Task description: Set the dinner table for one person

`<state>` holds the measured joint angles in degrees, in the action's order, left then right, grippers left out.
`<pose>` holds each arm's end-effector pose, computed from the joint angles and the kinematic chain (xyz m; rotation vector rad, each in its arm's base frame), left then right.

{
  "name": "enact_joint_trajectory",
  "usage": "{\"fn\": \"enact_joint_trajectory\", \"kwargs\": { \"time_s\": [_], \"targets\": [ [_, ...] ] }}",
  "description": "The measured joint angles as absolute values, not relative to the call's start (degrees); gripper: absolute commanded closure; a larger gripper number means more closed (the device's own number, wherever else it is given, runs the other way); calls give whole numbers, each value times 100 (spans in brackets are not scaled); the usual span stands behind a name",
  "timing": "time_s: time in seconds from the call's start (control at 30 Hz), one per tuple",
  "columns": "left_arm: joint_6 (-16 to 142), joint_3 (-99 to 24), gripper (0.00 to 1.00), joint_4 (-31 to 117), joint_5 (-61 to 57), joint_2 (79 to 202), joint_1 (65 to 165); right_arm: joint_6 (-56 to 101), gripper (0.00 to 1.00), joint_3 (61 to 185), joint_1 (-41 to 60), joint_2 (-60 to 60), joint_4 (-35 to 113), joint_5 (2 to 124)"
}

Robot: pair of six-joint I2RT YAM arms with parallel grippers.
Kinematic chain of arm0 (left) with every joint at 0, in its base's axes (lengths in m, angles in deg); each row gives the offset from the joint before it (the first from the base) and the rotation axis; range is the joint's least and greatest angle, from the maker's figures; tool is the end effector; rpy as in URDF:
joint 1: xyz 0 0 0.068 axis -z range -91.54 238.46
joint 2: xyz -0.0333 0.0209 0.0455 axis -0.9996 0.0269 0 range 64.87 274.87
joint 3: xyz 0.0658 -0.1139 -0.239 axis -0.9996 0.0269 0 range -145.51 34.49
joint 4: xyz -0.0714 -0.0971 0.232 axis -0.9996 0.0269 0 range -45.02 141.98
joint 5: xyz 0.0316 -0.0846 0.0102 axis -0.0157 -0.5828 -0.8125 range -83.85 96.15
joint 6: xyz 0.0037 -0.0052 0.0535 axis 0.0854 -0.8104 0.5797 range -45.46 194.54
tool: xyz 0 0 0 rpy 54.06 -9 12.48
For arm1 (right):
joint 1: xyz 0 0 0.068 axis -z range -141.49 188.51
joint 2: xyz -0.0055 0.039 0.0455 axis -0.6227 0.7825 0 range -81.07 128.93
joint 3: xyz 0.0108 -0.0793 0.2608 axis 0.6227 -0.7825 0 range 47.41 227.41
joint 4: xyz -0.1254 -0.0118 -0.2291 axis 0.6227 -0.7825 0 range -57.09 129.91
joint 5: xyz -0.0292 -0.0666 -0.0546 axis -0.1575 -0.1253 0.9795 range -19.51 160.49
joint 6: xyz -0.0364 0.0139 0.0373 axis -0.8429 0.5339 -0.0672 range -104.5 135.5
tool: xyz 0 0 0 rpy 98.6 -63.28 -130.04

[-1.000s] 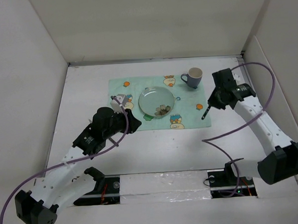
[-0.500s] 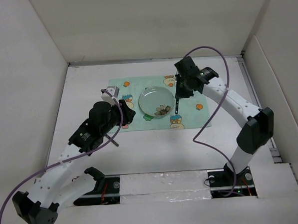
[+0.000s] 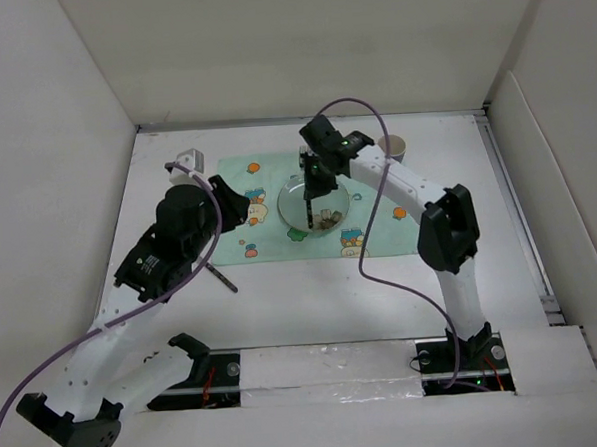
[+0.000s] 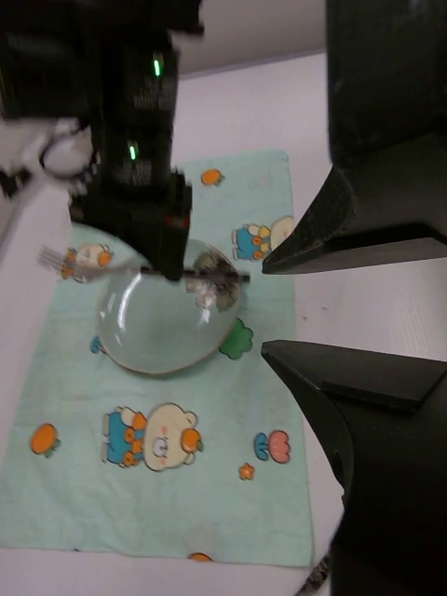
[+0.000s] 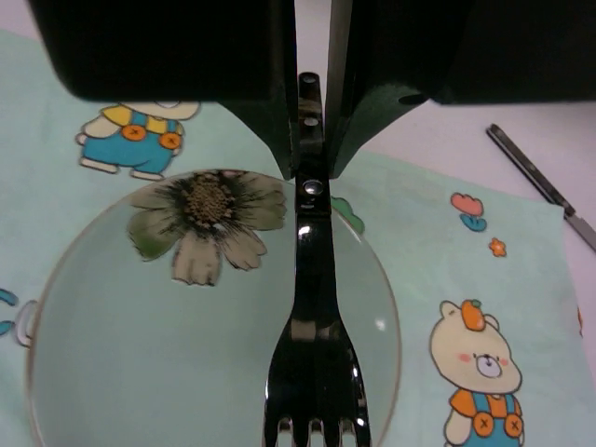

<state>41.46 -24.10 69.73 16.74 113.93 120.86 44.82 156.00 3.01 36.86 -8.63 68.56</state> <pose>0.1586 -0.0931 0.3840 -0.1438 1.8732 -0.6284 0.3684 0.2643 0.2734 -0.1557 2.6461 0.4466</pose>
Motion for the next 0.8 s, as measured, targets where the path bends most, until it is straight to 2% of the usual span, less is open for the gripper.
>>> {"fn": "enact_joint_trajectory", "kwargs": {
  "time_s": [0.13, 0.3, 0.8],
  "targets": [
    [4159, -3144, 68, 6982, 1563, 11611, 12082, 4720, 100, 17312, -108, 4927, -926, 6777],
    [4170, -3138, 68, 7120, 1412, 11443, 12082, 4963, 100, 18857, -473, 6166, -1083, 6775],
    [4432, -2714, 69, 7347, 1088, 10925, 12167, 5769, 100, 19318, -738, 6877, -1112, 6782]
  ]
}}
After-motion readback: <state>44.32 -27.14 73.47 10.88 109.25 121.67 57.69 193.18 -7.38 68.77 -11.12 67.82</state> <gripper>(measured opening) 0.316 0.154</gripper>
